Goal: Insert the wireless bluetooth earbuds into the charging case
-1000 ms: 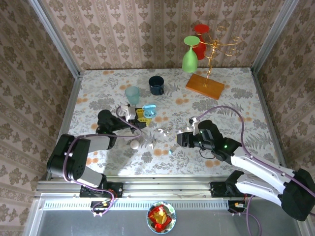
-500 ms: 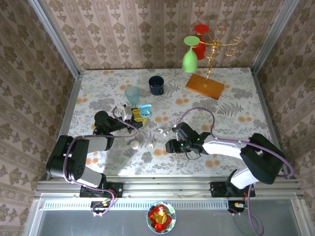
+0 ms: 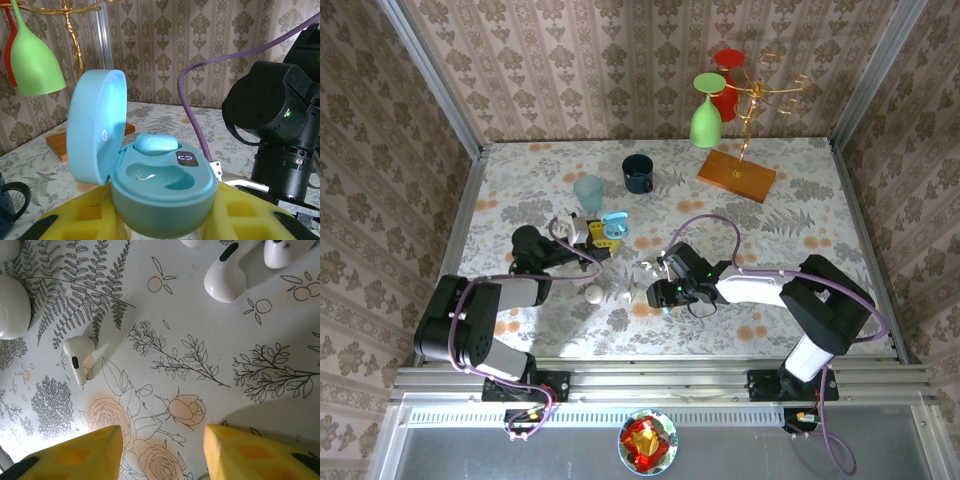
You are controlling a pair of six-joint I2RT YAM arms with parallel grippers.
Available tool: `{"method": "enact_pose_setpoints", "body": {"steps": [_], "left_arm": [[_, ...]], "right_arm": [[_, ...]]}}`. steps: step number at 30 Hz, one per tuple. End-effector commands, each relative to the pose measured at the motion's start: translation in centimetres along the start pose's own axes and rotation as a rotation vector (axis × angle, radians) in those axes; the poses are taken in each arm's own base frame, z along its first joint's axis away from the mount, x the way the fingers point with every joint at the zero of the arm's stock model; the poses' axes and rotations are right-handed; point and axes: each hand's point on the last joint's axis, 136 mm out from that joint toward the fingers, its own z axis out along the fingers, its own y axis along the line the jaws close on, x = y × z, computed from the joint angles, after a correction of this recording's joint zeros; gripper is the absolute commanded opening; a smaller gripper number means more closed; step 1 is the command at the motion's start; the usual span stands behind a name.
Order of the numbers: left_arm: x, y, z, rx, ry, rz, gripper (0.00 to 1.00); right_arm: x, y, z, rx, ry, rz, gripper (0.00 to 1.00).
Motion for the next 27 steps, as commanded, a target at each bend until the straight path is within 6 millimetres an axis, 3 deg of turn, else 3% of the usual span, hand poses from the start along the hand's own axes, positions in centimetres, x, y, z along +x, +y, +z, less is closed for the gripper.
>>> {"method": "enact_pose_setpoints", "body": {"steps": [1,12,20,27], "left_arm": [[-0.8,-0.4,-0.3,0.015,-0.018,0.057,0.24],[-0.7,-0.5,-0.3,0.015,-0.017,0.052,0.24],[-0.7,-0.5,-0.3,0.01,-0.017,0.056,0.24],[-0.8,-0.6,-0.3,0.014,-0.018,0.056,0.24]], "right_arm": [[2.2,-0.5,-0.1,0.0,0.062,0.011,0.47],[4.6,-0.9,-1.5,-0.022,0.092,0.036,0.45],[5.6,0.8,-2.1,-0.092,0.09,0.071,0.45],[3.9,0.2,-4.4,-0.016,-0.01,0.04,0.45]]}}
